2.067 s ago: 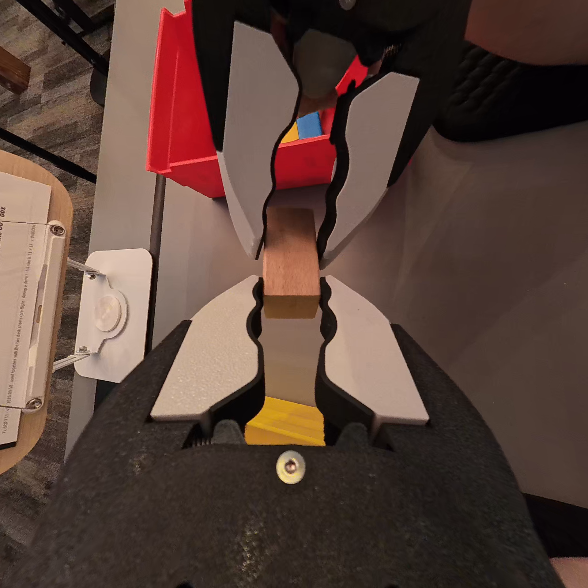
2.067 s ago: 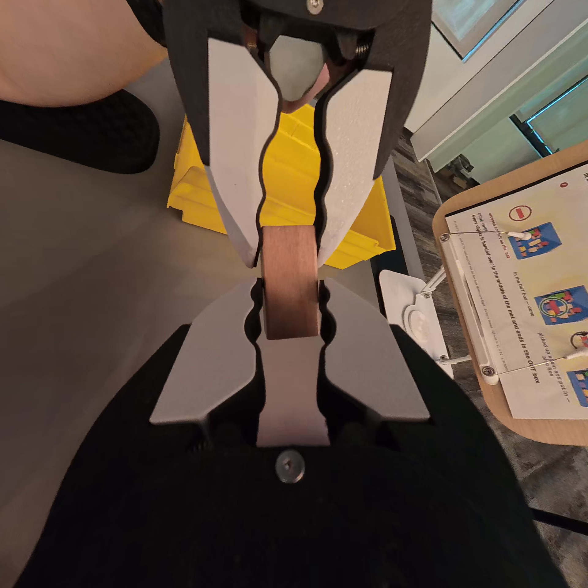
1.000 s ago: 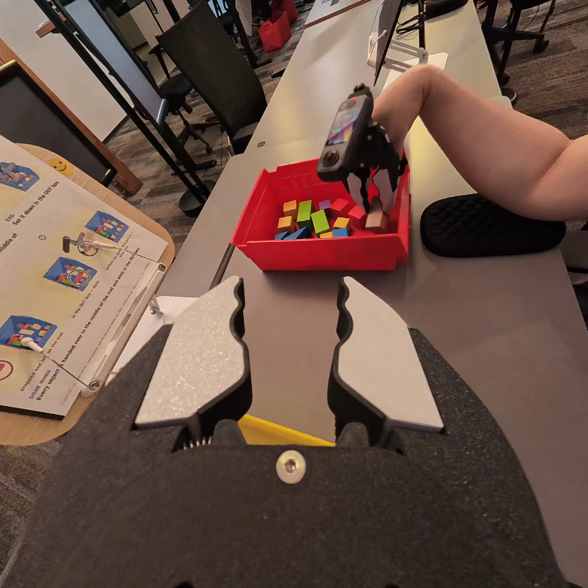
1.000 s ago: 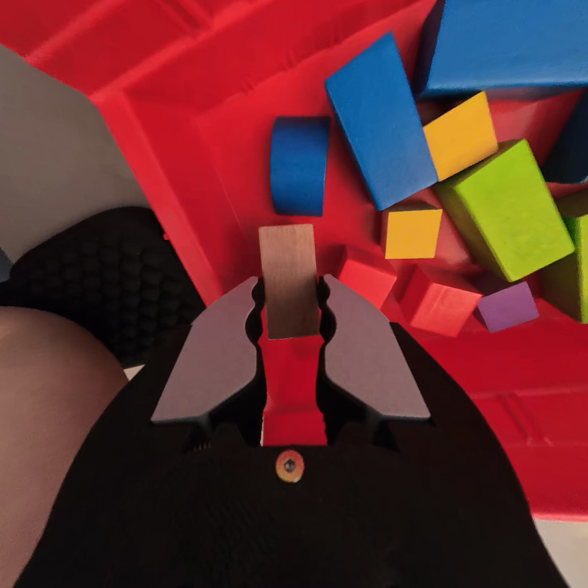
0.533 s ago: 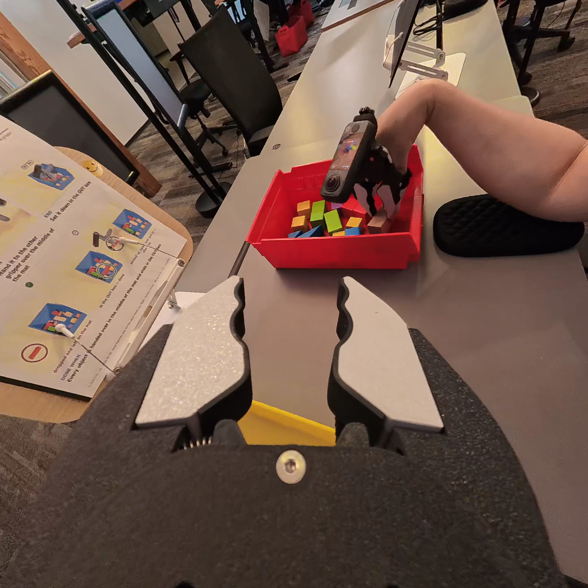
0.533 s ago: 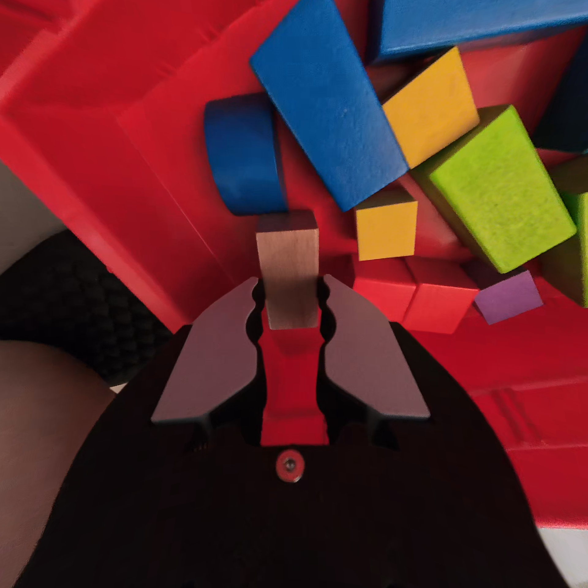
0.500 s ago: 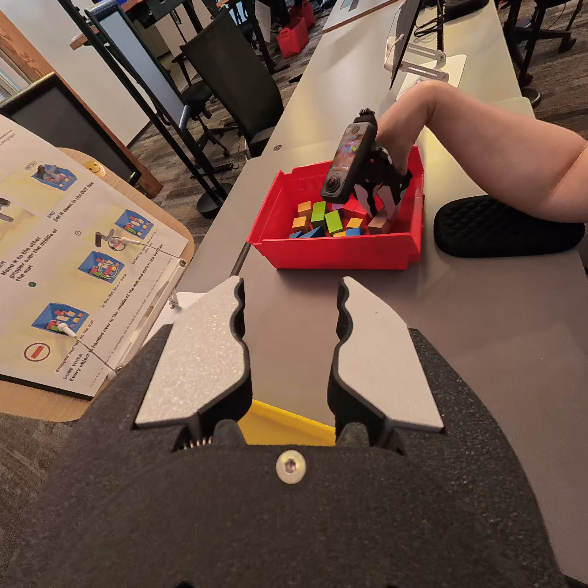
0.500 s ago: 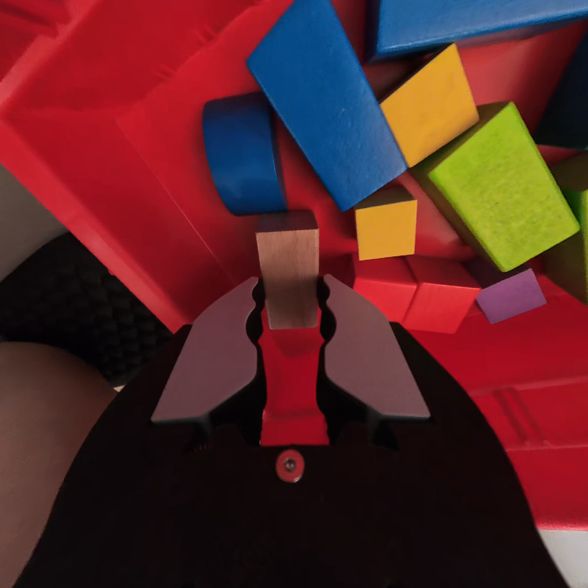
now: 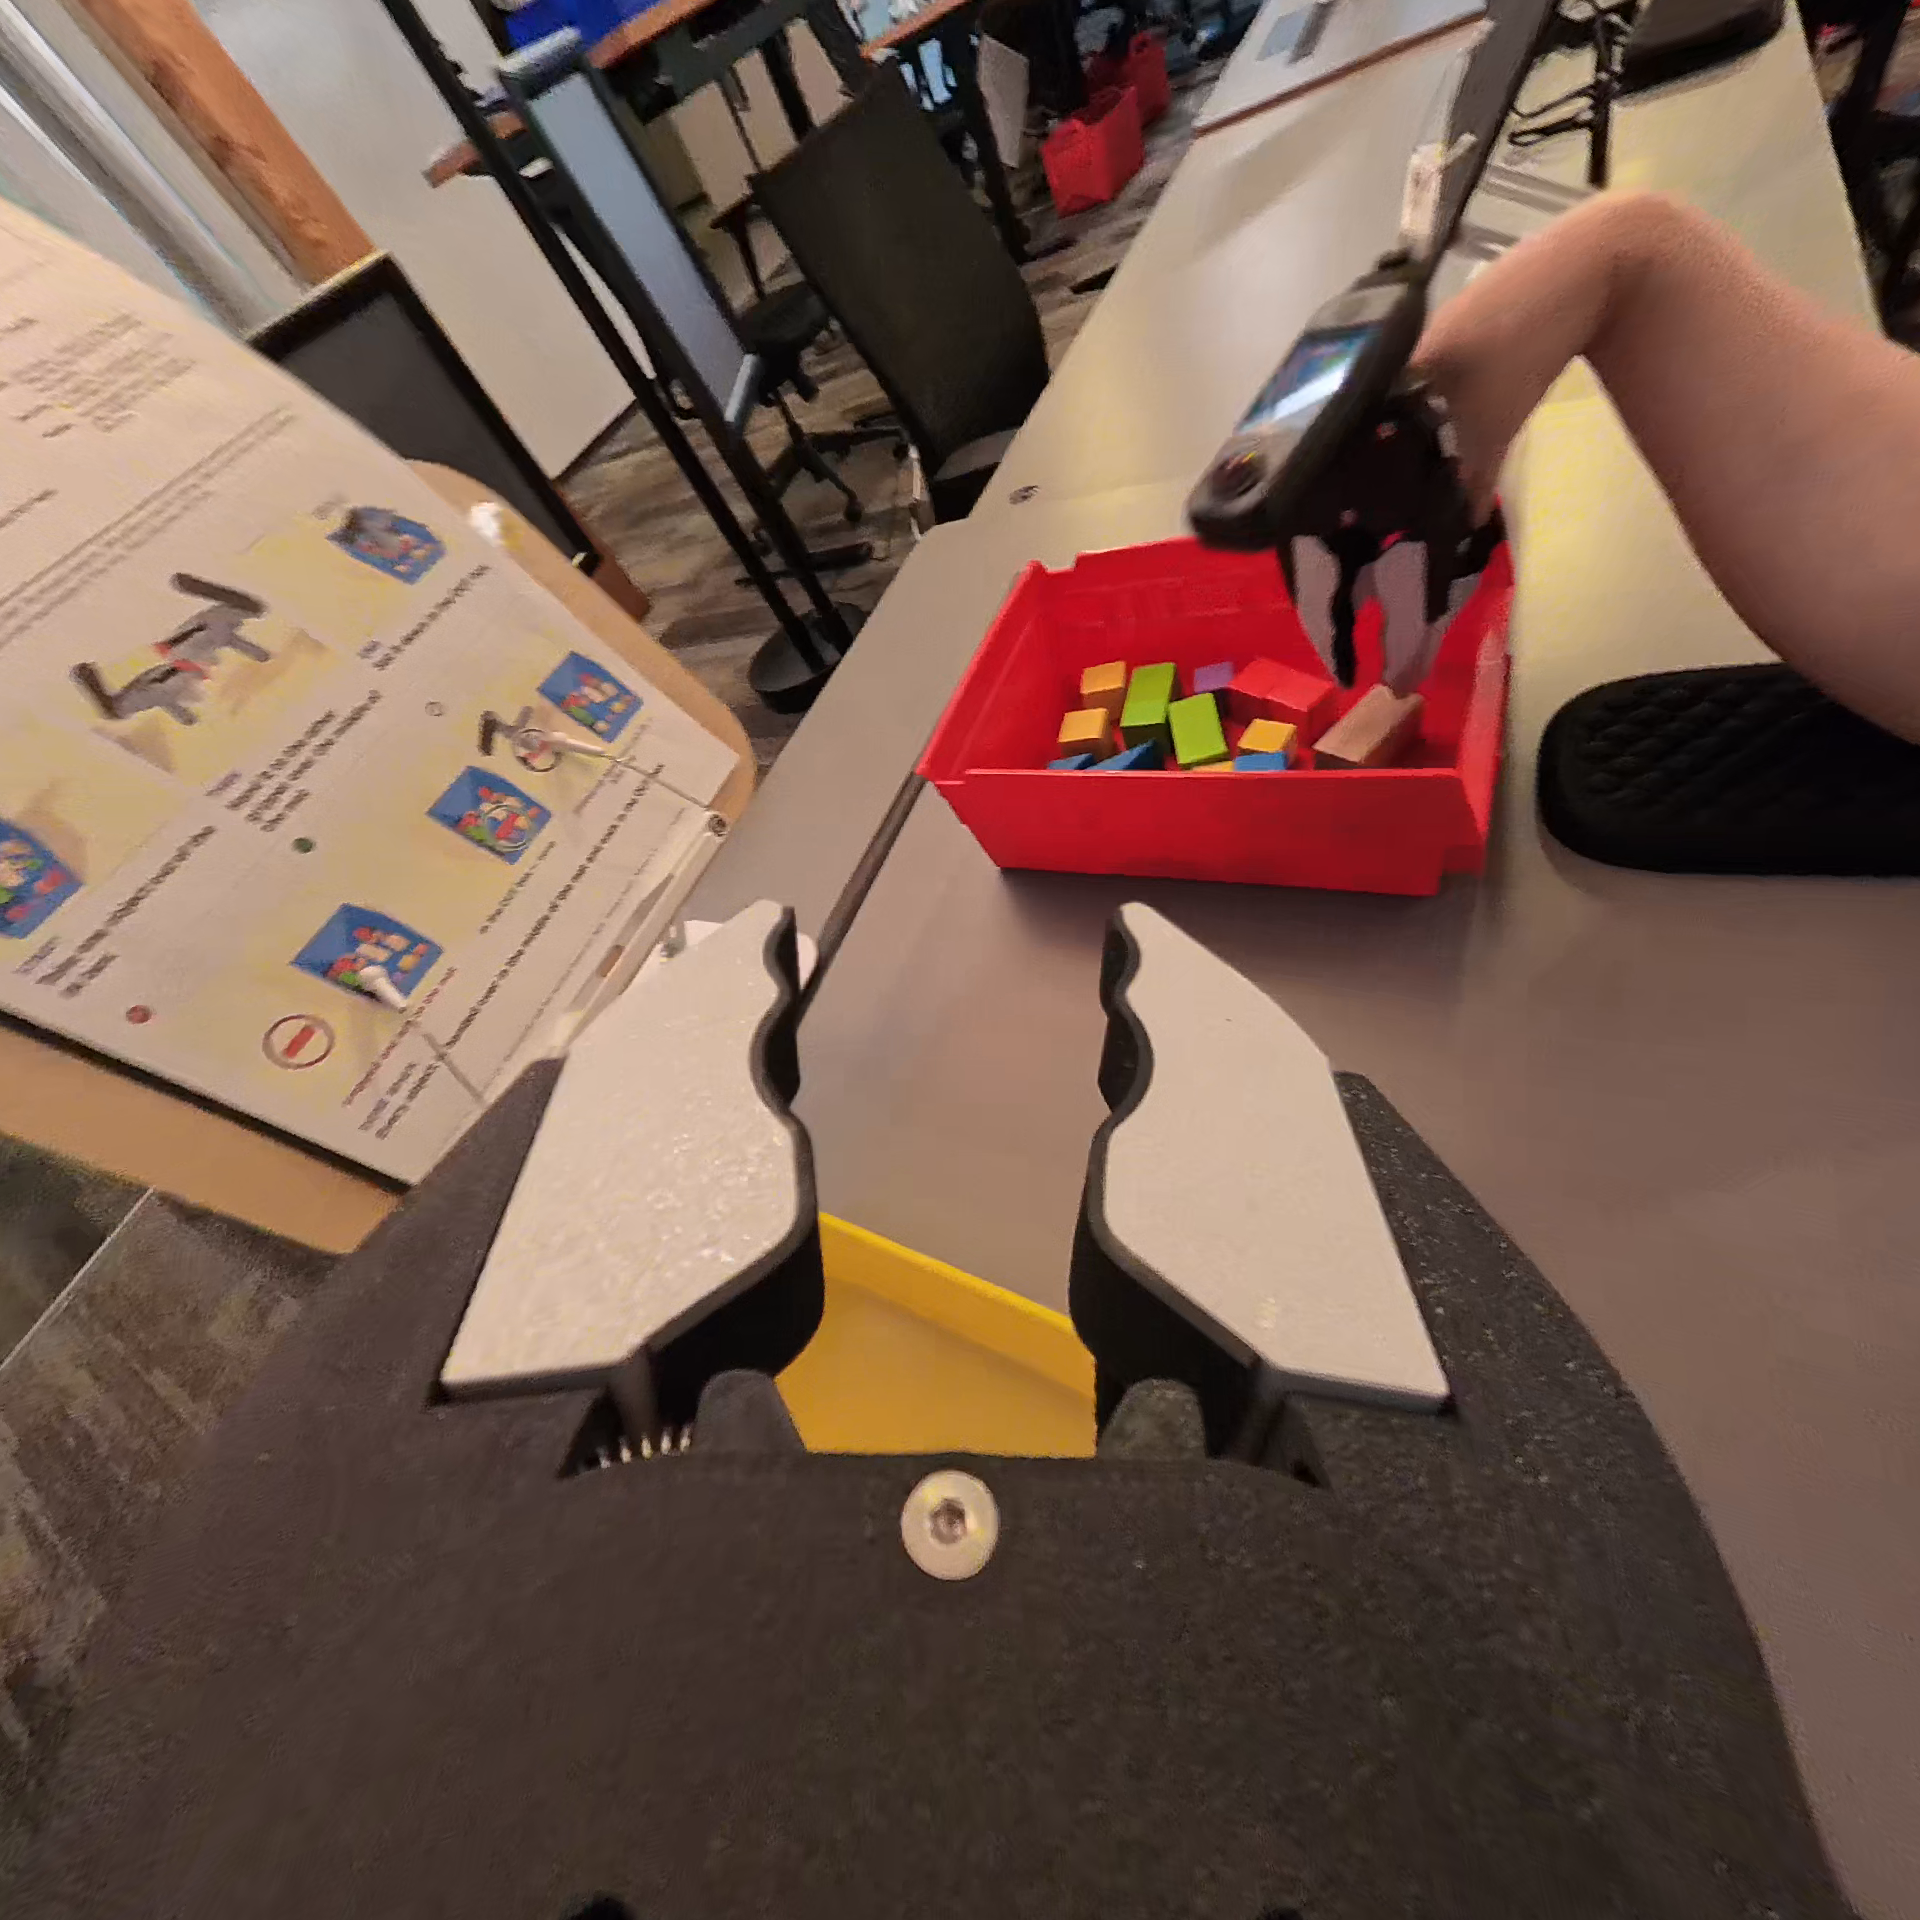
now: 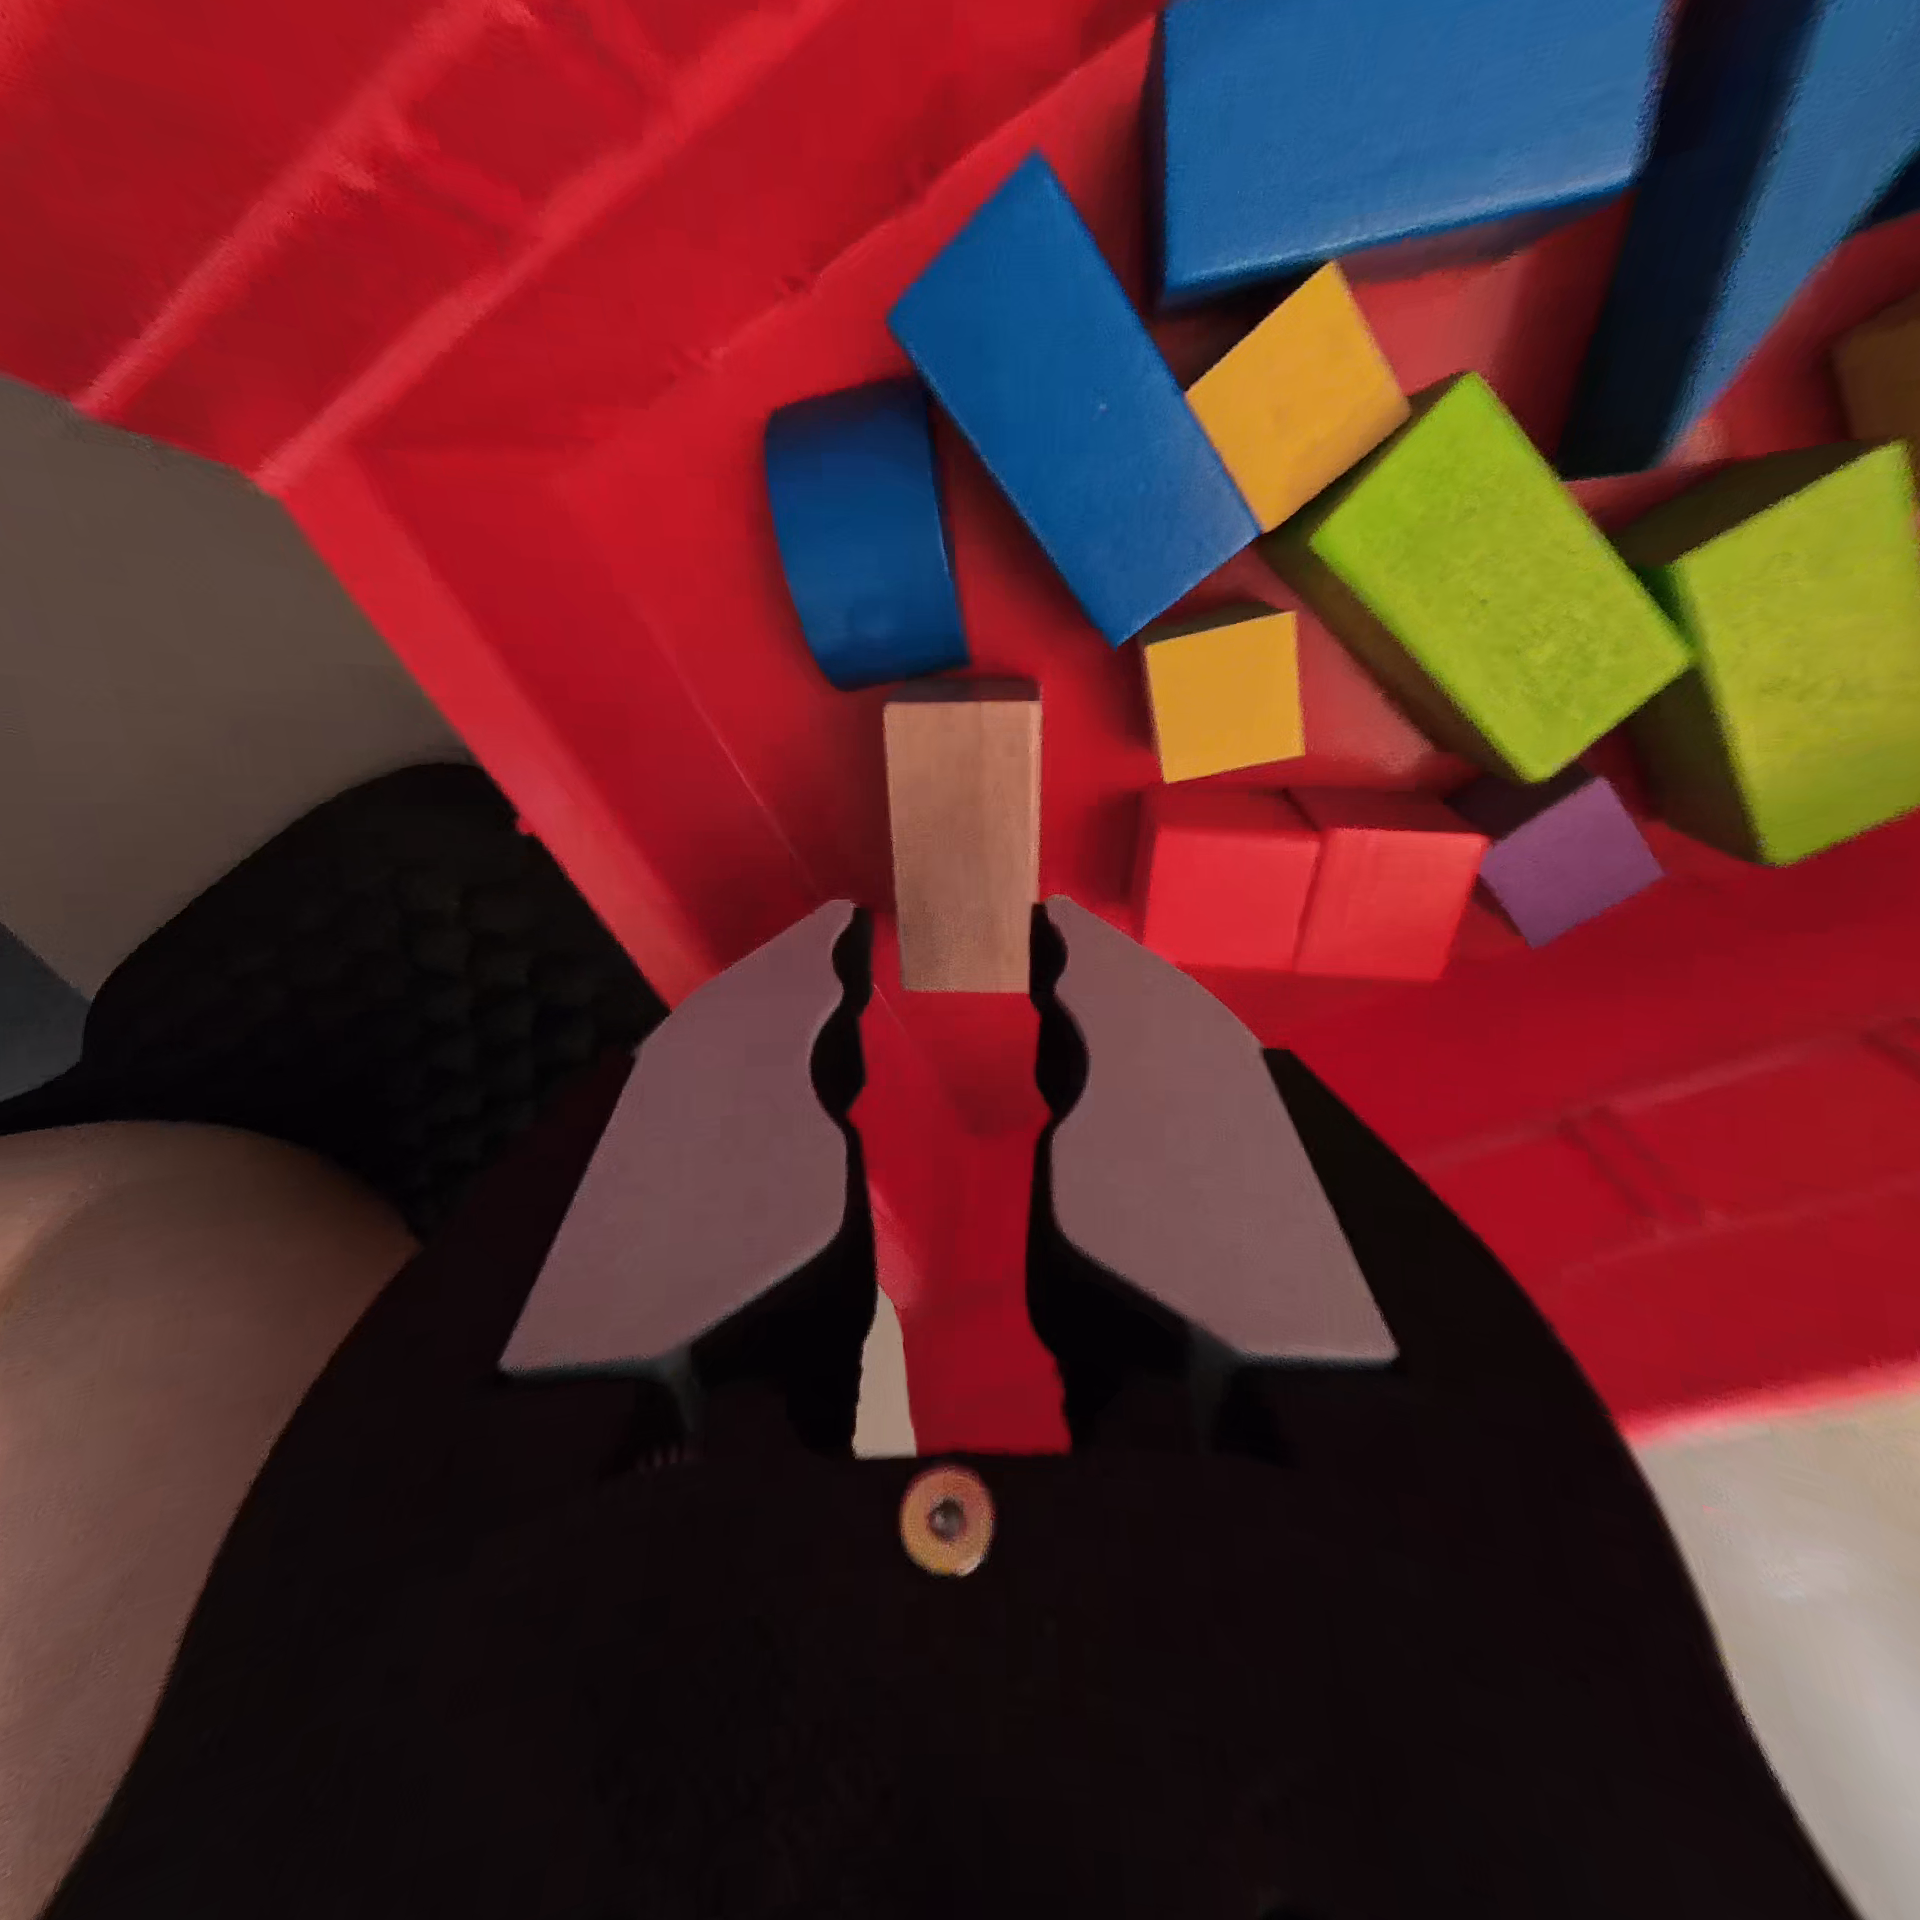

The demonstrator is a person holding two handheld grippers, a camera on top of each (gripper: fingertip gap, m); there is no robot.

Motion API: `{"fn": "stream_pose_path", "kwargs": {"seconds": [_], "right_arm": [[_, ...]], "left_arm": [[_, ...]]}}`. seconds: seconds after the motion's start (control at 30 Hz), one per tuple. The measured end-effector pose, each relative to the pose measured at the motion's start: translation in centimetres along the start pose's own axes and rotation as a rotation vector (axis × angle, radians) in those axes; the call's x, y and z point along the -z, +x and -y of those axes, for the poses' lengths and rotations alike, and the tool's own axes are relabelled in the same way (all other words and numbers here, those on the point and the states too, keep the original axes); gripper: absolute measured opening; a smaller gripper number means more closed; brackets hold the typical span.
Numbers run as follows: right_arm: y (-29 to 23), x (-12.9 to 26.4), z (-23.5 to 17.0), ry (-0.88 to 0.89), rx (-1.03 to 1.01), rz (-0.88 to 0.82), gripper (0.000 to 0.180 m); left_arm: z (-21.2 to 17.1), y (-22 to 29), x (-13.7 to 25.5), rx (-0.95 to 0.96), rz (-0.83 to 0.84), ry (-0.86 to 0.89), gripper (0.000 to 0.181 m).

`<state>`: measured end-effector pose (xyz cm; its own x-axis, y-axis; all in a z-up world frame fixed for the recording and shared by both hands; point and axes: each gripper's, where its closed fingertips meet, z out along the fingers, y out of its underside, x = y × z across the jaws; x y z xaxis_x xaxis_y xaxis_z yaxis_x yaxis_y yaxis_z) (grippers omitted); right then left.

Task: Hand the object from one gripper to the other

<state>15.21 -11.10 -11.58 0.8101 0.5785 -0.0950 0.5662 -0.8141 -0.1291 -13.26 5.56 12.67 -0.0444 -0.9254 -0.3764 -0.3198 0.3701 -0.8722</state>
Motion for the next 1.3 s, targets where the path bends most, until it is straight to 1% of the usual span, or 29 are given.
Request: {"fn": "stream_pose_path", "kwargs": {"seconds": [0.07,0.1,0.13,0.2,0.23,0.27,0.33,0.37,0.43,0.47,0.5,0.57,0.7,0.77,0.83,0.93,1.03,1.1,1.17,1.23,1.3], "right_arm": [[0.7,2.2,0.2,0.106,0.015,-0.089,0.030],[1.6,3.5,0.3,0.157,0.019,-0.168,0.030],[2.7,4.9,0.3,0.212,0.011,-0.256,0.030],[5.5,7.9,0.0,0.322,-0.065,-0.422,0.030],[7.5,9.4,-0.5,0.367,-0.137,-0.521,0.030],[9.2,10.6,-1.0,0.410,-0.236,-0.581,0.030],[11.0,10.9,-2.0,0.461,-0.425,-0.546,0.030],[11.5,10.5,-2.1,0.479,-0.480,-0.513,0.030],[12.0,8.9,-2.0,0.474,-0.506,-0.453,0.031],[12.6,8.3,-2.4,0.443,-0.516,-0.466,0.031],[13.0,7.5,-3.0,0.397,-0.545,-0.474,0.031],[13.2,6.2,-3.7,0.331,-0.609,-0.437,0.031],[12.9,5.1,-3.1,0.342,-0.701,-0.331,0.030],[12.6,4.2,-3.4,0.289,-0.736,-0.304,0.031],[12.3,3.4,-3.3,0.258,-0.770,-0.263,0.030],[12.6,2.6,-3.2,0.230,-0.835,-0.251,0.027],[12.5,1.4,-3.8,0.156,-0.871,-0.228,0.018],[12.0,0.7,-3.5,0.143,-0.867,-0.171,0.010],[12.0,0.4,-3.6,0.135,-0.885,-0.157,0.009],[11.9,0.3,-3.6,0.150,-0.898,-0.134,0.009],[11.6,-0.1,-3.6,0.149,-0.918,-0.091,0.009]], "left_arm": [[-0.4,-1.8,1.0,0.040,0.068,0.009,0.056],[-0.8,-3.1,1.6,0.061,0.128,0.001,0.057],[-1.6,-5.0,2.3,0.076,0.226,-0.022,0.061],[-3.7,-9.1,4.4,0.083,0.490,-0.093,0.078],[-4.7,-10.5,5.5,0.079,0.584,-0.125,0.074],[-5.8,-11.6,6.4,0.089,0.648,-0.155,0.066],[-8.4,-12.7,7.4,0.164,0.686,-0.234,0.064],[-9.9,-13.2,7.8,0.205,0.700,-0.292,0.064],[-13.0,-14.6,9.3,0.220,0.785,-0.440,0.070],[-14.3,-14.9,9.7,0.221,0.801,-0.492,0.067],[-15.4,-15.0,9.8,0.247,0.791,-0.526,0.065],[-17.7,-14.7,9.8,0.351,0.743,-0.587,0.065],[-23.2,-12.8,10.3,0.568,0.626,-0.792,0.063],[-25.1,-12.1,10.0,0.631,0.573,-0.844,0.051],[-26.3,-11.2,9.2,0.722,0.505,-0.855,0.048],[-27.9,-9.9,8.2,0.877,0.430,-0.882,0.045],[-30.2,-8.2,8.4,1.000,0.382,-0.995,0.040],[-31.3,-7.8,8.5,1.026,0.375,-1.040,0.030],[-32.1,-7.4,8.9,1.049,0.386,-1.092,0.019],[-32.5,-6.1,9.1,1.095,0.348,-1.141,0.009],[-33.0,-4.8,9.5,1.107,0.302,-1.213,0.007]]}}
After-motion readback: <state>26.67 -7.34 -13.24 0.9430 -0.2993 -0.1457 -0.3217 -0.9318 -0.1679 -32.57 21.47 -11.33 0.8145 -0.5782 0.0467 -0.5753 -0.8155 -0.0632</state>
